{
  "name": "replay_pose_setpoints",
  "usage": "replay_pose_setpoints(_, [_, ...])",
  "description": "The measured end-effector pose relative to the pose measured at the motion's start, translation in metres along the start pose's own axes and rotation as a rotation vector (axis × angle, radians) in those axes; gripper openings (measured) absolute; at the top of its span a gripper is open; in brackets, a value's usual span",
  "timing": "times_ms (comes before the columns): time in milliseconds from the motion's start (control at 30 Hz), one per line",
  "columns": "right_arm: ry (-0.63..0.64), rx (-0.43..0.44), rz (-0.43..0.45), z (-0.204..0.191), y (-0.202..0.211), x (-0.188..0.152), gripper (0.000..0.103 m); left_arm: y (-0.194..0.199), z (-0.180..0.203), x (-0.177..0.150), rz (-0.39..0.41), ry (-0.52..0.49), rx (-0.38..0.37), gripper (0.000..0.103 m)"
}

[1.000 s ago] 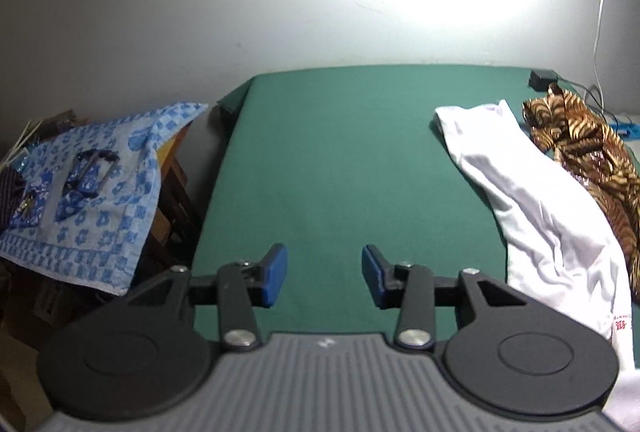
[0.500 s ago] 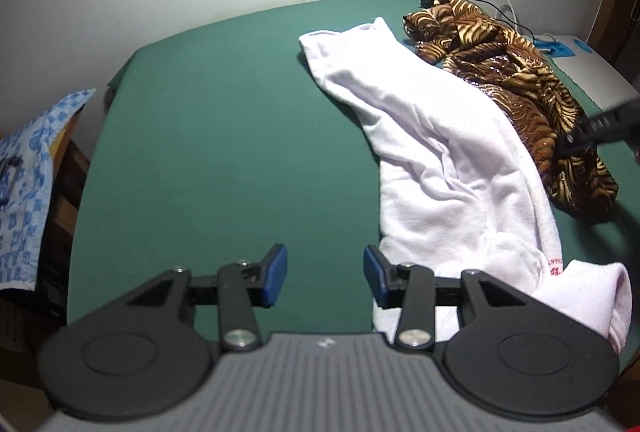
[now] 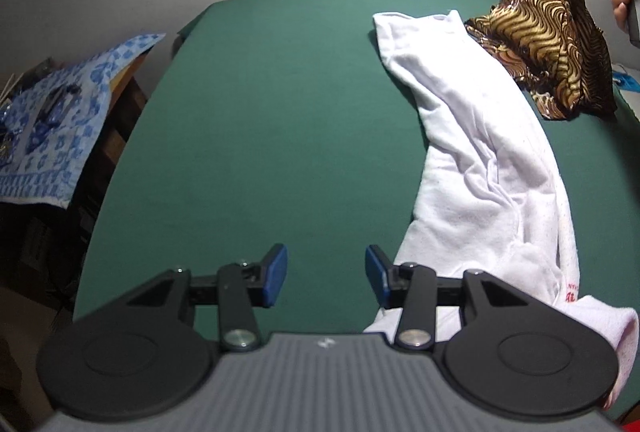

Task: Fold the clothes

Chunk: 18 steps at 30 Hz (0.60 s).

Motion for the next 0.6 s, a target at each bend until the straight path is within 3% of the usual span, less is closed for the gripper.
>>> replay_pose_setpoints(67, [0.052, 0.038, -0.126, -0.006, -0.012, -0.017, 0.01, -0.003, 0.003, 0.003, 0.006, 0.007, 0.003, 0.046])
replay_pose_setpoints(133, [0.145, 0.0, -0.267, -0.011, -0.011, -0.045, 0.023, -0.006, 0.008, 0.006, 0.006, -0.016, 0.007, 0.046])
replay_pose_setpoints(167, [0.178, -0.026, -0.31, -0.012, -0.003, -0.059, 0.023, -0.007, 0.011, 0.006, 0.007, -0.039, 0.005, 0.048])
replay_pose_setpoints(233, [0.222, 0.012, -0.287, -0.019, 0.035, -0.085, 0.027, -0.009, 0.014, 0.007, 0.01, -0.085, 0.002, 0.056])
replay_pose_setpoints(333, [0.338, 0.249, -0.283, -0.057, 0.104, -0.132, 0.042, -0.016, 0.01, 0.001, -0.007, -0.13, -0.002, 0.06])
replay_pose_setpoints(433, [0.425, 0.464, -0.332, -0.109, 0.164, -0.18, 0.042, -0.023, 0.004, -0.007, -0.046, -0.161, -0.028, 0.06])
replay_pose_setpoints(500, [0.418, 0.51, -0.375, -0.136, 0.186, -0.208, 0.043, -0.025, 0.002, -0.016, -0.072, -0.196, -0.052, 0.06])
replay_pose_setpoints(600, [0.332, 0.472, -0.456, -0.154, 0.187, -0.236, 0.043, -0.022, 0.002, -0.032, -0.097, -0.263, -0.098, 0.061])
Point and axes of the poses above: each gripper's, at about its wrist camera, not at the fingertips, and y roughly against the way its jaws point, z to its right, x to its top, the point moved 6 cm from there along -y, roughly the way its jaws point, and after that the axes turned 15 degrees about y, right-handed, at the moved point
